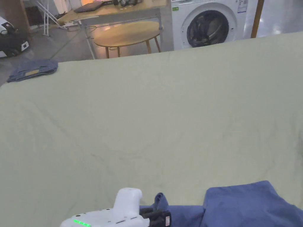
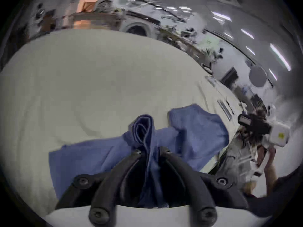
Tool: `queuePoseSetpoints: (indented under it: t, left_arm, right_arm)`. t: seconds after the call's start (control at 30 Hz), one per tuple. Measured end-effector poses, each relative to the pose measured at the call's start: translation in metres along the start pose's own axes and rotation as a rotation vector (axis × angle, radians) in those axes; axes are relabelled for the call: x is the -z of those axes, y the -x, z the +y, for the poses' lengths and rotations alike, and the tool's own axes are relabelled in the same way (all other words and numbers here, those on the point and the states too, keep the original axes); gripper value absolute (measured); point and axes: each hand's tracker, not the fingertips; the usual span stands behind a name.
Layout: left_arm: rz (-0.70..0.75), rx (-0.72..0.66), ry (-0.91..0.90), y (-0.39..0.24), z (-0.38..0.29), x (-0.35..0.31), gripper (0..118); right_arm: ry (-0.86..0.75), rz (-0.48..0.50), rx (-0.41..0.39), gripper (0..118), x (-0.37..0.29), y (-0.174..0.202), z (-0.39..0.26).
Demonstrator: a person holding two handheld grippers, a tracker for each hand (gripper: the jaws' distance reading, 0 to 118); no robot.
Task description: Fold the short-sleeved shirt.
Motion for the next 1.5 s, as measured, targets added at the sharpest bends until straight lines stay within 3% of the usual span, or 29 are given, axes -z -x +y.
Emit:
queuePoseSetpoints:
  t: [0.03,0.07,0.13,0.17,0.2,0.3,0.43,0.57,0.67,0.73,0.8,0.83,1.0,1.13,1.17,1.2,1.23,1.27,1.33,1.37,1.5]
  left_arm:
    - [-0.057,0.038,-0.052,-0.007,0.005,-0.003,41]
    - [-0.108,0.037,-0.085,-0.006,0.009,-0.008,53]
    - [-0.17,-0.032,-0.124,0.018,0.011,-0.019,44]
    - [-0.19,-0.071,-0.15,0.026,0.01,-0.026,30]
    - [-0.218,-0.116,-0.171,0.033,0.008,-0.031,0]
    - [-0.174,-0.214,-0.22,0.042,-0.001,-0.039,0]
    - [-0.241,-0.233,-0.102,0.052,-0.014,0.01,0]
    - [-0.256,-0.189,0.11,0.03,-0.034,0.073,0]
    - [-0.256,-0.19,0.016,0.032,-0.029,0.05,0]
    - [-0.278,-0.187,-0.072,0.041,-0.029,0.018,44]
    - [-0.256,-0.217,-0.163,0.054,-0.028,-0.026,76]
    - [-0.238,-0.226,-0.193,0.065,-0.028,-0.043,83]
    - [-0.147,-0.431,-0.211,0.154,-0.051,-0.092,85]
    - [-0.208,-0.604,-0.235,0.179,-0.076,-0.072,85]
    - [-0.229,-0.632,-0.223,0.179,-0.079,-0.057,77]
    - [-0.274,-0.673,-0.201,0.168,-0.084,-0.039,43]
    - [-0.315,-0.689,-0.208,0.167,-0.086,-0.028,17]
    - [-0.389,-0.729,-0.212,0.163,-0.084,-0.018,12]
    - [-0.33,-0.743,-0.162,0.151,-0.085,-0.006,10]
    - [-0.282,-0.723,-0.206,0.157,-0.085,-0.011,10]
    - [-0.348,-0.741,-0.369,0.159,-0.077,-0.063,9]
  right_arm:
    - [-0.001,-0.008,0.01,0,-0.001,-0.002,-0.002]
    - [0.001,-0.013,0.018,0,-0.002,-0.003,-0.005]
    - [0.013,-0.022,0.032,0,0.0,-0.007,-0.009]
    - [0.019,-0.024,0.037,0,0.0,-0.009,-0.012]
    - [0.026,-0.024,0.04,0,0.0,-0.009,-0.013]
    - [0.036,-0.022,0.047,0,0.002,-0.01,-0.019]
    - [0.05,0.003,0.083,0,0.007,-0.009,-0.023]
    - [0.057,0.019,0.07,0,0.009,0.0,-0.021]
    - [0.055,0.033,0.044,0,0.009,0.006,-0.019]
    - [0.057,0.042,0.043,0,0.012,0.006,-0.018]
    - [0.069,0.051,0.047,0,0.017,0.005,-0.016]
    - [0.069,0.05,0.047,0,0.019,0.005,-0.016]
    - [0.068,0.075,0.098,0,0.022,0.0,-0.018]
    - [0.077,0.066,0.116,0,0.023,-0.002,-0.022]
    - [0.083,0.064,0.122,0,0.023,-0.002,-0.023]
    - [0.088,0.062,0.129,0,0.023,-0.003,-0.024]
    - [0.091,0.063,0.132,0,0.023,-0.003,-0.024]
    - [0.092,0.064,0.131,0,0.021,-0.003,-0.024]
    - [0.088,0.062,0.123,0,0.018,-0.012,-0.028]
    - [0.087,0.06,0.12,0,0.017,-0.014,-0.028]
    - [0.081,0.044,0.13,0,0.013,-0.02,-0.027]
